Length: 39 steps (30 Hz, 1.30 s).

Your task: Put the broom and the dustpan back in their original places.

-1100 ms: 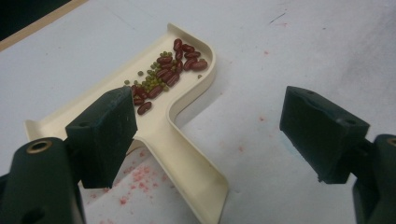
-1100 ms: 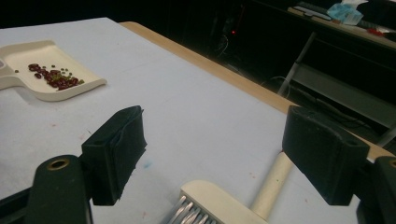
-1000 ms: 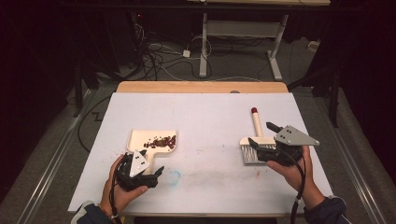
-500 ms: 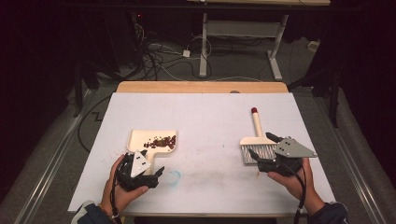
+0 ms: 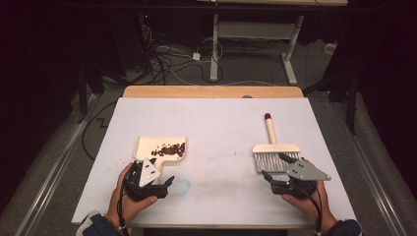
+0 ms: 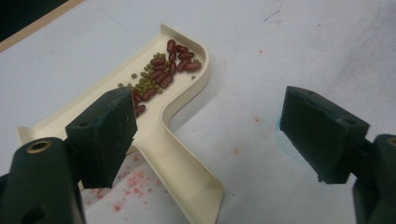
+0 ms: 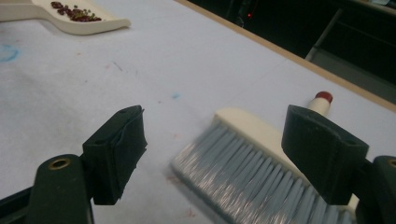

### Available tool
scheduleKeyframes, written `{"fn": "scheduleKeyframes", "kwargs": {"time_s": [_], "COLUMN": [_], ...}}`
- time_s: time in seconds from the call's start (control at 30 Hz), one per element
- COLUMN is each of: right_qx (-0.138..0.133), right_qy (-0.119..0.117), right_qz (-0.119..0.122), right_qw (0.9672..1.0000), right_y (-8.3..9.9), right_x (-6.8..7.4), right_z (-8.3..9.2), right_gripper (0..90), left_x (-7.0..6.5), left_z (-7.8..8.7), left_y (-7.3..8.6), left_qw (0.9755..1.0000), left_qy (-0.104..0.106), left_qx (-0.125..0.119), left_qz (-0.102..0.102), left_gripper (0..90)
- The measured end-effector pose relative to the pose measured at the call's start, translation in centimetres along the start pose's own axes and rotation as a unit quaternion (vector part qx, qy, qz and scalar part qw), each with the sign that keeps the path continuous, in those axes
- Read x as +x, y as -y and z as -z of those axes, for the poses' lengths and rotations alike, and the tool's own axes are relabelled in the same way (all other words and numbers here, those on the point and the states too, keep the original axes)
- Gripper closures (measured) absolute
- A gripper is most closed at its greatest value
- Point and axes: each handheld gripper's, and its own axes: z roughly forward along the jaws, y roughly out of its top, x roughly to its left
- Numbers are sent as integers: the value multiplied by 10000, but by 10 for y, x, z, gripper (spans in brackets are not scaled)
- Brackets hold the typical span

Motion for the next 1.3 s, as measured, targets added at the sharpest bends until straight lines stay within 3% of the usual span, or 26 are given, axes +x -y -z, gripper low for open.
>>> {"fn": "scheduleKeyframes", "kwargs": {"time_s": [0.23,0.33,0.6,0.9,1.3], "right_qx": [325,352,200,21,48], "right_qy": [-151,-169,-180,-141,-105], "right_qz": [2,21,-7,7,2], "right_qw": [9994,9992,9996,9999,9999], "right_y": [23,23,18,13,13], "right_x": [5,6,6,6,5], "right_z": [0,0,4,9,9], "right_gripper": [220,219,218,218,218], "left_x": [1,1,-4,-6,-6], "left_z": [0,0,4,6,3], "left_y": [0,1,1,2,1], "left_qw": [10000,10000,9999,10000,9999], "left_qy": [18,12,-25,-12,21], "left_qx": [-16,-3,-4,29,64], "left_qz": [21,3,-100,-73,-94], "left_gripper": [182,182,182,182,182]}}
